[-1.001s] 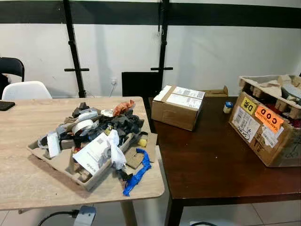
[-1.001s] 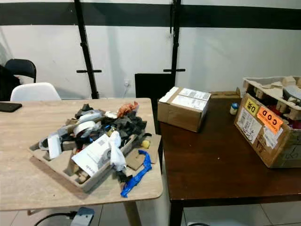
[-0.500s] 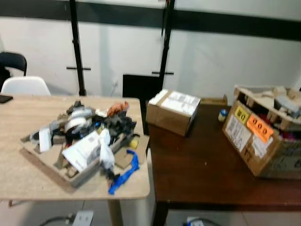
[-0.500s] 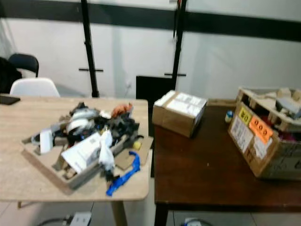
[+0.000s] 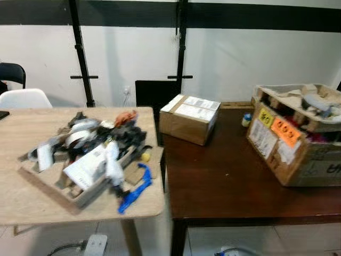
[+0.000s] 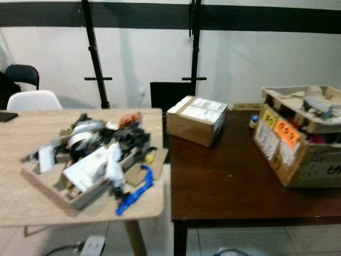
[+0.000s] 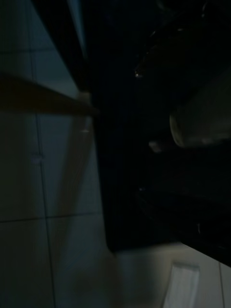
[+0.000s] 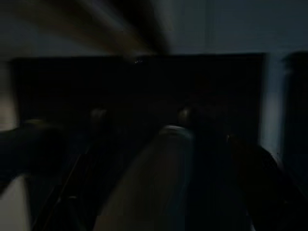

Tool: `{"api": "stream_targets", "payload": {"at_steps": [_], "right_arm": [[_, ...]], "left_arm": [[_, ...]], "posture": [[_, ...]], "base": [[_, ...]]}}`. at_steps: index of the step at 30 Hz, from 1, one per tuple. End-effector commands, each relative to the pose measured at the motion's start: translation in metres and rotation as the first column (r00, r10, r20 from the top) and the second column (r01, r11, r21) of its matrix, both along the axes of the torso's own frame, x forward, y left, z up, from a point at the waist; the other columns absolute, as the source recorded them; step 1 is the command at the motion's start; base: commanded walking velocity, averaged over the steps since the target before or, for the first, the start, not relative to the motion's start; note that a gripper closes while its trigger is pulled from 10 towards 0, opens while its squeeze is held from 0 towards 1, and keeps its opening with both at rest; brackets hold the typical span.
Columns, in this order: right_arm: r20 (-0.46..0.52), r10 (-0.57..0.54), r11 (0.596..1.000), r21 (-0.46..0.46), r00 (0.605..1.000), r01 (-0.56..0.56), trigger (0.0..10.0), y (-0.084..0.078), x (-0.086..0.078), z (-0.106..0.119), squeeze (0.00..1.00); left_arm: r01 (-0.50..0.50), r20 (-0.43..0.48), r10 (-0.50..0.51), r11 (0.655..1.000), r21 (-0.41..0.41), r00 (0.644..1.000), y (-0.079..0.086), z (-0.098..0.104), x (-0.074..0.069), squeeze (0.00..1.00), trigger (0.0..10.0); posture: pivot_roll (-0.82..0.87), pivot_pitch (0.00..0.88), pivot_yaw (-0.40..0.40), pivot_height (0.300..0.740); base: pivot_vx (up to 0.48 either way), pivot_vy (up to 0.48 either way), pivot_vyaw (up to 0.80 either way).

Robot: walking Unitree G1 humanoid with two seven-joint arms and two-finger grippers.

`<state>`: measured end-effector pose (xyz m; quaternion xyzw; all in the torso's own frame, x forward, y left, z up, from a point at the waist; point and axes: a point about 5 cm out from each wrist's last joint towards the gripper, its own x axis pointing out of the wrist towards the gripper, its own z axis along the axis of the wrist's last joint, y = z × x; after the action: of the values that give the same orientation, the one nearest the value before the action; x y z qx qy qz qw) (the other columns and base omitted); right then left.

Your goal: Picking trash to rubbish bin

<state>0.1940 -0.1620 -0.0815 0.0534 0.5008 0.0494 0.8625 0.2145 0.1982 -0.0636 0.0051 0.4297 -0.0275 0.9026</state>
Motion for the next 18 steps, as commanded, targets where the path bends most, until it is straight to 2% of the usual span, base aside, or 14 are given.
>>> {"api": "stream_targets", "payload": {"at_steps": [1, 3, 8, 10, 12, 13, 14, 15, 16, 18], "right_arm": [[0.009, -0.002, 1.0, -0.018, 1.0, 0.002, 10.0, -0.007, 0.003, 0.002, 0.0], [0.009, -0.003, 1.0, -0.02, 1.0, 0.003, 10.0, -0.007, 0.003, 0.002, 0.0], [0.004, -0.003, 1.0, -0.023, 1.0, 0.003, 10.0, -0.009, 0.0, 0.001, 0.0], [0.003, 0.006, 1.0, -0.029, 1.0, -0.006, 10.0, -0.01, -0.001, 0.0, 0.0], [0.007, 0.065, 0.997, -0.049, 0.998, -0.064, 10.0, -0.012, -0.001, 0.001, 0.0], [0.007, 0.065, 0.997, -0.049, 0.998, -0.064, 10.0, -0.012, -0.001, 0.001, 0.0], [0.011, 0.124, 0.99, -0.063, 0.992, -0.123, 10.0, -0.014, -0.001, 0.001, 0.0], [0.011, 0.137, 0.989, -0.065, 0.991, -0.136, 10.0, -0.015, -0.001, 0.001, 0.0], [0.011, 0.137, 0.989, -0.065, 0.991, -0.136, 10.0, -0.015, -0.001, 0.001, 0.0], [0.016, 0.164, 0.984, -0.067, 0.986, -0.163, 10.0, -0.018, 0.0, 0.003, 0.0]], "left_arm": [[0.036, -0.001, -0.036, 0.999, 0.025, 0.999, -0.001, 0.0, 0.0, 0.0, 10.0], [0.083, 0.018, -0.084, 0.995, 0.059, 0.996, -0.002, 0.001, 0.0, 0.0, 10.0], [0.132, 0.04, -0.136, 0.988, 0.081, 0.99, -0.003, 0.002, 0.001, 0.0, 10.0], [0.251, 0.017, -0.256, 0.957, 0.144, 0.967, -0.004, 0.003, 0.003, 0.0, 10.0], [0.415, 0.035, -0.427, 0.893, 0.177, 0.904, -0.01, 0.01, 0.009, 0.0, 10.0], [0.415, 0.035, -0.427, 0.893, 0.177, 0.904, -0.01, 0.01, 0.009, 0.0, 10.0], [0.546, 0.05, -0.556, 0.827, 0.134, 0.83, -0.018, 0.016, 0.013, 0.0, 10.0], [0.579, 0.056, -0.587, 0.808, 0.111, 0.808, -0.021, 0.017, 0.013, 0.0, 10.0], [0.579, 0.056, -0.587, 0.808, 0.111, 0.808, -0.021, 0.017, 0.013, 0.0, 10.0], [0.705, 0.086, -0.707, 0.707, 0.057, 0.702, -0.031, 0.027, 0.015, 0.0, 10.0]], "posture": [[0.1, 0.0, -0.029, 0.74], [0.1, 0.0, -0.028, 0.74], [0.1, 0.0, -0.029, 0.74], [0.1, 0.0, -0.031, 0.74], [0.1, 0.0, -0.037, 0.74], [0.1, 0.0, -0.037, 0.74], [0.1, 0.0, -0.041, 0.74], [0.1, 0.0, -0.041, 0.74], [0.1, 0.0, -0.041, 0.74], [0.1, 0.0, -0.043, 0.74]], "base": [[0.0, 0.0, 0.0], [0.0, 0.0, 0.0], [0.0, 0.0, 0.0], [0.0, 0.0, 0.0], [0.0, 0.0, 0.0], [0.0, 0.0, 0.0], [0.0, 0.0, 0.0], [0.0, 0.0, 0.0], [0.0, 0.0, 0.0], [0.0, 0.0, 0.0]]}}
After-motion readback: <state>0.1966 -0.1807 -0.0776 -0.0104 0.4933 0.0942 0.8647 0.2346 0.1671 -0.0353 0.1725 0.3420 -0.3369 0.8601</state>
